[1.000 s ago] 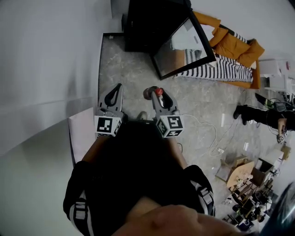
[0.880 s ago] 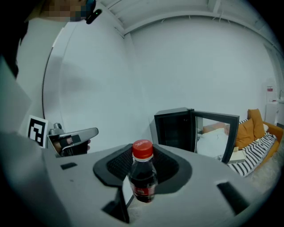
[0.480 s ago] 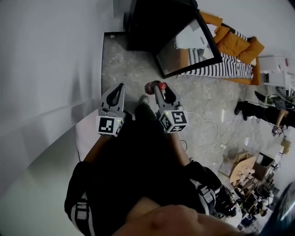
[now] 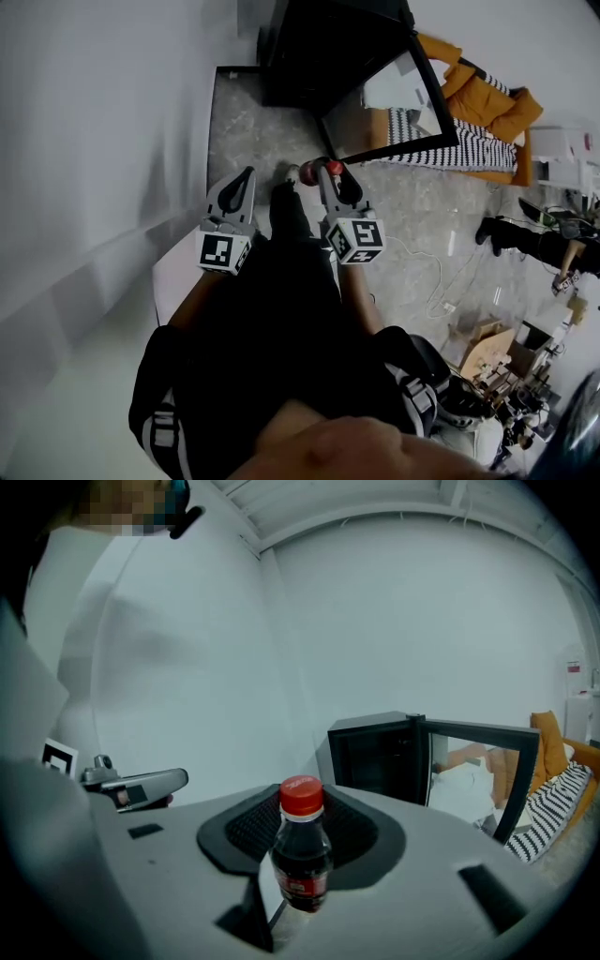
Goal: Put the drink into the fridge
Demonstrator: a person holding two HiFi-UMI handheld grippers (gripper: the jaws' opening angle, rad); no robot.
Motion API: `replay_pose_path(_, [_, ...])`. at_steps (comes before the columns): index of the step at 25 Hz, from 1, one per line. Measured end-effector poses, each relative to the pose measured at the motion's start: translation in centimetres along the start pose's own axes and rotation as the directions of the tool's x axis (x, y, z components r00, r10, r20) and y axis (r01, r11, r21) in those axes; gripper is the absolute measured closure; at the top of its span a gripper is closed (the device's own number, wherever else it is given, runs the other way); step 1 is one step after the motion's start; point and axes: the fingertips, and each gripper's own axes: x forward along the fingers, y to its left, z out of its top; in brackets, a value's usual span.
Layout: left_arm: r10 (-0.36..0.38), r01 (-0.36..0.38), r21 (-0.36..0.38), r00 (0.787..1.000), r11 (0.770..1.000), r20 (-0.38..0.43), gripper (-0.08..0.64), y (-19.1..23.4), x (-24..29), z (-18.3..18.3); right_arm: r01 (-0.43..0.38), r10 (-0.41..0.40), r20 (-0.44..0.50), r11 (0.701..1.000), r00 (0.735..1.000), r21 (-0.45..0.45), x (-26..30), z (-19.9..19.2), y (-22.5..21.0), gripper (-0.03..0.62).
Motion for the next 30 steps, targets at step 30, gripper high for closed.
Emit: replay_pose_path(30, [0.019,-0.017,0.033,0.998,0.999,-0.066,0.555,1.3,29.3,2.7,-0.097,0.095,-0.060,0.995,0.994,-0.037,19.7,7.1,-17.2,0.465])
